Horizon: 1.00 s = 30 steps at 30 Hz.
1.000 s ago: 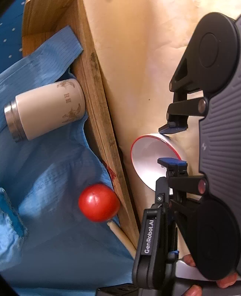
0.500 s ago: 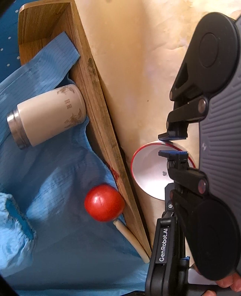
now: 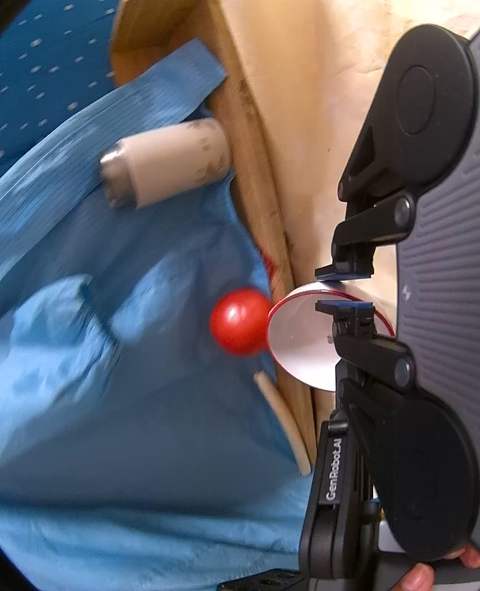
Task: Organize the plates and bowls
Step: 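Carry the second white bowl with both tools and lower it into the first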
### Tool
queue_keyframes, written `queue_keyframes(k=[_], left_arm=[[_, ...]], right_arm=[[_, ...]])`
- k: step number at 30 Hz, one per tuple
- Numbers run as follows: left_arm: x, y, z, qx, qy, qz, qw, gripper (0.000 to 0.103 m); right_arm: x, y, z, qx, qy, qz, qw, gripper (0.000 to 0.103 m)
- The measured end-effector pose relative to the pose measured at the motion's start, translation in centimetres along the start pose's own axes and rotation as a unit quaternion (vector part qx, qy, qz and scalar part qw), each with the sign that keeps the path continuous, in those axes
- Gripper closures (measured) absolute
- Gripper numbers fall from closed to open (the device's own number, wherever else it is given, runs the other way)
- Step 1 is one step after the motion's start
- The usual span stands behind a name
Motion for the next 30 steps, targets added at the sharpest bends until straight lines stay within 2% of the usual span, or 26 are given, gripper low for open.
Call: queue_keyframes(k=[8,20,30], left_arm=[[4.9,1.8,1.4,0.009,-0.029,0.006,0.9995,0.097],[11.7,7.5,5.1,0.019,-0.05,-0.024,0.9983,0.097],[12.7,11.9,8.2,0.038,-0.033,-0.046,0.9977,0.097]], right_arm=[[2.4,4.7,0.4,0.033,-0.012,-0.014,0.999,0.09],[3.1,11.6,3.9,0.051,0.011,-0.074,0.996,0.09],[1.9,15.1,7.2,0.068,0.053,-0.088,0.992,0.09]])
Point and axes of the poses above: each gripper's, at about its wrist camera, not at the fingertips, and x roughly against the way its jaws point, y to its left, z to its underside, the point moved 8 cm from there along -x, roughly the way its jaws point, and after that the axes turned 11 degrees about y, right-handed, at the moved point
